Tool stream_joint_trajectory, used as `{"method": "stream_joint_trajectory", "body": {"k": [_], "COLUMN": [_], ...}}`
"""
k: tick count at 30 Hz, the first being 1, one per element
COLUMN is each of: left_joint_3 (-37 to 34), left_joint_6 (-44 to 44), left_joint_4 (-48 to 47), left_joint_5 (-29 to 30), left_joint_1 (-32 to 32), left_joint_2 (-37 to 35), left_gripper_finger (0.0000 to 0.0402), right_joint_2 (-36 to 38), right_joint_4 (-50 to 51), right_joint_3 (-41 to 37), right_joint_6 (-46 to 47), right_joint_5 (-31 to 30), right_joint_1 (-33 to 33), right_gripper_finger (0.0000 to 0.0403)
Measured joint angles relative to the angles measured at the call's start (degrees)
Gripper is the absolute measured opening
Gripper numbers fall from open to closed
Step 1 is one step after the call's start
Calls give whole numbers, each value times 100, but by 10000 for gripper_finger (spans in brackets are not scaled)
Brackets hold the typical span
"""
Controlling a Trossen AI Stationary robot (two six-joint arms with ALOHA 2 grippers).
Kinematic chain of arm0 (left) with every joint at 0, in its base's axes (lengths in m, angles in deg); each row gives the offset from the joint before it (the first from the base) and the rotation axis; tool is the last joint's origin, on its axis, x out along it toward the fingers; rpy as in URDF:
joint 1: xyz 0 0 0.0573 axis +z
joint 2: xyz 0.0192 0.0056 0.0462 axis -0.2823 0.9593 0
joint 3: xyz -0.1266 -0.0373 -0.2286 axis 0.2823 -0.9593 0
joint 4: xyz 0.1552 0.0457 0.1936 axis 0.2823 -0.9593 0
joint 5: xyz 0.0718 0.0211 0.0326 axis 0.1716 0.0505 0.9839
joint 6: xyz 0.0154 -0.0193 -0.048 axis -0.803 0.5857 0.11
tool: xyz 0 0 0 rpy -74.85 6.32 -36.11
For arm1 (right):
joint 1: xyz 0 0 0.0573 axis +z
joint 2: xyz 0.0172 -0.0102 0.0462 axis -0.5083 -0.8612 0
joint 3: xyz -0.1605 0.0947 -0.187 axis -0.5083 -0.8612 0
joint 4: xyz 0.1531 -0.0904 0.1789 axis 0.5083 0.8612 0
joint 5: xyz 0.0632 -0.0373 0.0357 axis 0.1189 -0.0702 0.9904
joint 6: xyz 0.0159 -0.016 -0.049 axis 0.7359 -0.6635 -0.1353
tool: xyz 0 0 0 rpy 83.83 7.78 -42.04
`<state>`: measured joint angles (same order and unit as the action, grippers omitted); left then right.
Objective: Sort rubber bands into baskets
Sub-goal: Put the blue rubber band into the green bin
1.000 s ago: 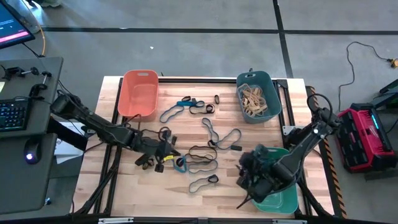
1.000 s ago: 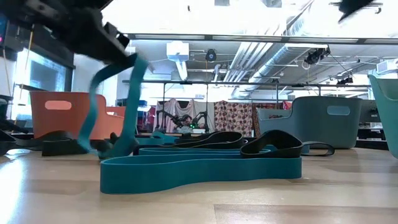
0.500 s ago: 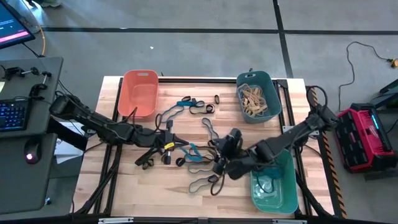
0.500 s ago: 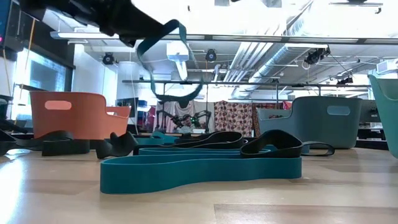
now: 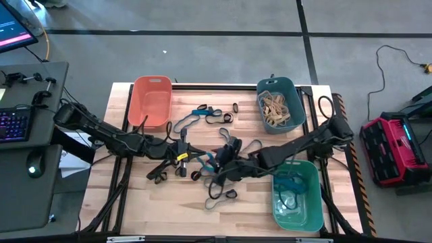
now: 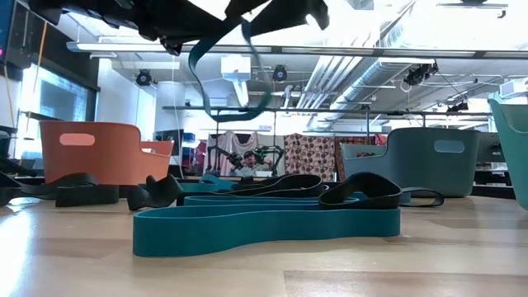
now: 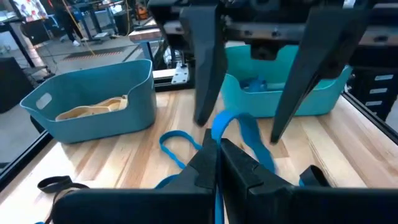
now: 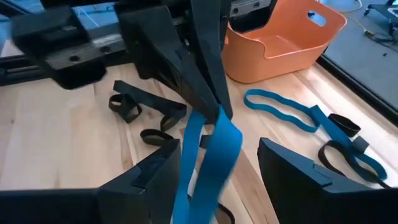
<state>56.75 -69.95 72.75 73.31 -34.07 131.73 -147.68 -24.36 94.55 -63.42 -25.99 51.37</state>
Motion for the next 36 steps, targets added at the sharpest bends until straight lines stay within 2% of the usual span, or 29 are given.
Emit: {"method": "stream_joint_trajectory", "body": {"k": [5,8,16,21,26,32,36], "left_joint_3": [0,0,0,0,0,-4,-7], "left_joint_6": [0,0,4,19,35,276,304], "left_joint_4": [-7,-35,8,80,86,205,345], "left_joint_5": [0,0,-2,193,418,-284,-326], "left_joint_1": [-11,-11,-11,-11,-11,-11,-6], "left_joint_2": [2,5,7,7,7,80,250], "left_gripper_finger": [1,1,24,52,85,114,117], "right_joint_2": [-76,-73,-67,66,393,946,1293], "right_joint_4": [-153,-288,-230,0,505,1682,2789], "right_joint_3": [-5,-5,-5,-5,-5,-3,-3], "right_joint_6": [2,-7,-243,-274,-161,684,1697], "right_joint_5": [237,297,602,613,332,291,642], "right_joint_1": [-143,-134,-150,-131,24,348,733], "right_gripper_finger": [202,179,14,16,5,2,2]}}
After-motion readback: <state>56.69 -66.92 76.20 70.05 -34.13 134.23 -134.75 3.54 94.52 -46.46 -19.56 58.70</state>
